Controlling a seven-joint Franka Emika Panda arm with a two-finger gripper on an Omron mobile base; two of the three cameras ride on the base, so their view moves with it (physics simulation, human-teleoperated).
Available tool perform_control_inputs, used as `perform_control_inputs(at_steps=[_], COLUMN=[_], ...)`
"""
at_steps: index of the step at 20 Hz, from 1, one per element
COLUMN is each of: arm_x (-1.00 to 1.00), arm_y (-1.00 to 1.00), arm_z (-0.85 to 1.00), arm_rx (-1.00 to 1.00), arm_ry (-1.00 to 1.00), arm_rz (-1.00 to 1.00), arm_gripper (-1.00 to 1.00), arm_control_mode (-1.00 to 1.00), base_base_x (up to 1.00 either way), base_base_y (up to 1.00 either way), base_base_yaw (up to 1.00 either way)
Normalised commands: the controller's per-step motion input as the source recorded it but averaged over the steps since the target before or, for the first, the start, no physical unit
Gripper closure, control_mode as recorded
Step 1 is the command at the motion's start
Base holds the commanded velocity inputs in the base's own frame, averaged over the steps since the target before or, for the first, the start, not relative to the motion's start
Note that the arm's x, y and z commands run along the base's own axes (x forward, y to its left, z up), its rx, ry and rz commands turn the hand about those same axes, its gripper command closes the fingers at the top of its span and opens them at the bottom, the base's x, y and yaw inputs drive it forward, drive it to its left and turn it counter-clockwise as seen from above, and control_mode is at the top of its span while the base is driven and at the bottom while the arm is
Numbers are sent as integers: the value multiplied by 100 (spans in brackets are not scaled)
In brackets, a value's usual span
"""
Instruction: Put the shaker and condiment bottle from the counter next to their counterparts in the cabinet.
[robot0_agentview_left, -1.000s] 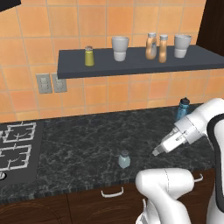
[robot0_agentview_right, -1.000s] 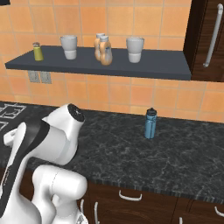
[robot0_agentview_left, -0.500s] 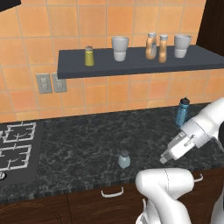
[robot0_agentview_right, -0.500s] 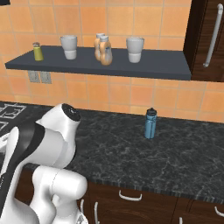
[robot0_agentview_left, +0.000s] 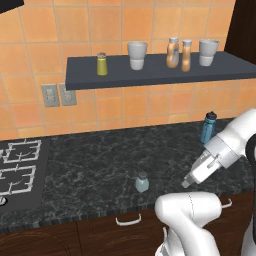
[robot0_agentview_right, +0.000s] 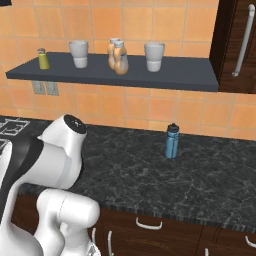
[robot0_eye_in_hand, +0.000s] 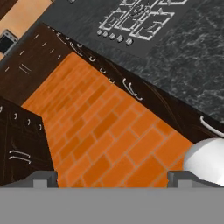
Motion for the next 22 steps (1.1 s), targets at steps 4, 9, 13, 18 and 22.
perform_control_inputs(at_steps=[4, 9, 13, 18, 22], arm_x=[18, 3, 0, 0, 0], arm_y=[-7, -1, 0, 0, 0], arm_z=[0, 0, -4, -26, -5], arm_rx=[-8, -4, -4, -12, -3], arm_ry=[0, -1, -2, -6, -4], arm_rz=[0, 0, 0, 0, 0], arm_gripper=[-100, -100, -100, -100, -100], arm_control_mode=[-100, -100, -100, -100, -100], base_base_x=[0, 0, 0, 0, 0], base_base_y=[0, 0, 0, 0, 0], base_base_yaw=[0, 0, 0, 0, 0])
